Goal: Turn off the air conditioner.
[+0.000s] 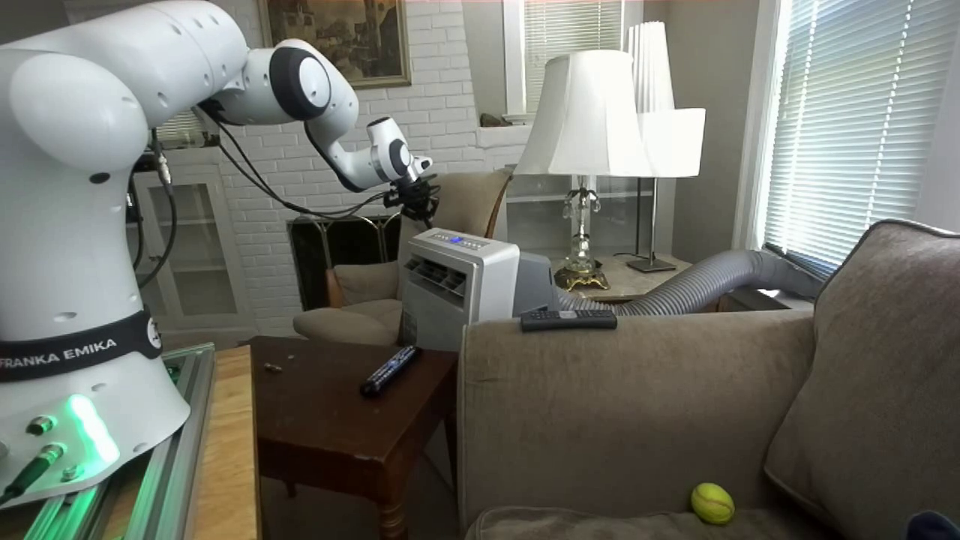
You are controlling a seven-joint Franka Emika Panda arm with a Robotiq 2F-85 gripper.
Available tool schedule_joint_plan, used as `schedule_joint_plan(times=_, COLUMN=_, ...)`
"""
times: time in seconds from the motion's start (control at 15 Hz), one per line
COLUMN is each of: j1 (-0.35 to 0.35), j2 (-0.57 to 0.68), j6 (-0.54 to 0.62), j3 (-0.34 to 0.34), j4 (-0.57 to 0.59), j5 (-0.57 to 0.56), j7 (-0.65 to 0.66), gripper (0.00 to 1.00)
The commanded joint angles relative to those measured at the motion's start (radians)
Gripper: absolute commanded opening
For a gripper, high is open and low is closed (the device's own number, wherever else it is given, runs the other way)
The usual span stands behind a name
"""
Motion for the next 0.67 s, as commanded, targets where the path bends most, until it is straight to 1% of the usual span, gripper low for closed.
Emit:
schedule_joint_plan(times=0.0, j1=0.012, j2=0.088, j6=-0.040, j3=-0.003, j4=0.146, j5=0.005, j7=-0.005, gripper=0.00)
schedule_joint_plan(times=0.6, j1=0.017, j2=0.202, j6=-0.097, j3=-0.024, j4=0.320, j5=0.011, j7=-0.002, gripper=0.00)
